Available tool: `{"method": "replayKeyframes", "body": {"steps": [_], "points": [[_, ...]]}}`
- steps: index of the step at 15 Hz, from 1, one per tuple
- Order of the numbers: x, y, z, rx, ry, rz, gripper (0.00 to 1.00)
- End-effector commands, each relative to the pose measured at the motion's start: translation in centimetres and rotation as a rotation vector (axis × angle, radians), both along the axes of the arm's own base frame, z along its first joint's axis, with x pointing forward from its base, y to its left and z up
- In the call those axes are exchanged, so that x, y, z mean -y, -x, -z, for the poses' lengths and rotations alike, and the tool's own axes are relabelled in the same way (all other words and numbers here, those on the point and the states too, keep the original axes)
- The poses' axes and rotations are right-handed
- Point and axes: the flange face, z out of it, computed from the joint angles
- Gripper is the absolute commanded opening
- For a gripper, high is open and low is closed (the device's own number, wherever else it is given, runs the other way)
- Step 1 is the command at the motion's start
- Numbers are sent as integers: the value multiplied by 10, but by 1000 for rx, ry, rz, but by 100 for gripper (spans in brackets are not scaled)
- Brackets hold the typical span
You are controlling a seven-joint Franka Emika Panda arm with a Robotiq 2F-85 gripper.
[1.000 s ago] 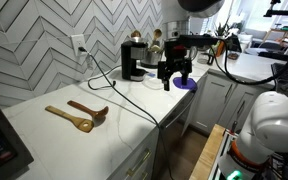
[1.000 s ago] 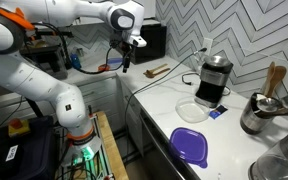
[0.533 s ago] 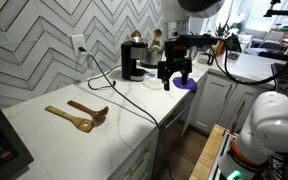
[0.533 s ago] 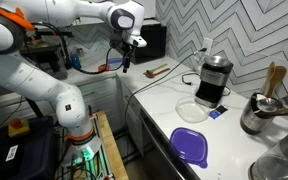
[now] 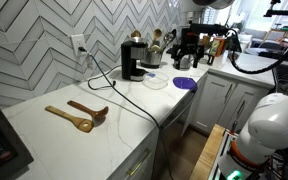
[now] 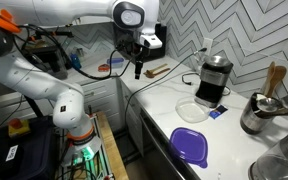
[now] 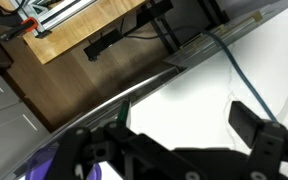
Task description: Put the dark blue lid on top of the clear bowl on the right
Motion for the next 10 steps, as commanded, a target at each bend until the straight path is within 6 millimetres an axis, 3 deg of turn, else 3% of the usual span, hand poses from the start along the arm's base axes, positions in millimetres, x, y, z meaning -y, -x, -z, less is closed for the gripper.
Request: {"method": "replayKeyframes", "body": {"steps": [1,6,7,10], "points": [[59,16,-5,47,-31,20,100],[133,42,-8,190,-134,44,100],[118,27,-8,121,-99,29,100],[138,37,-11,162,-121,49,100]]}}
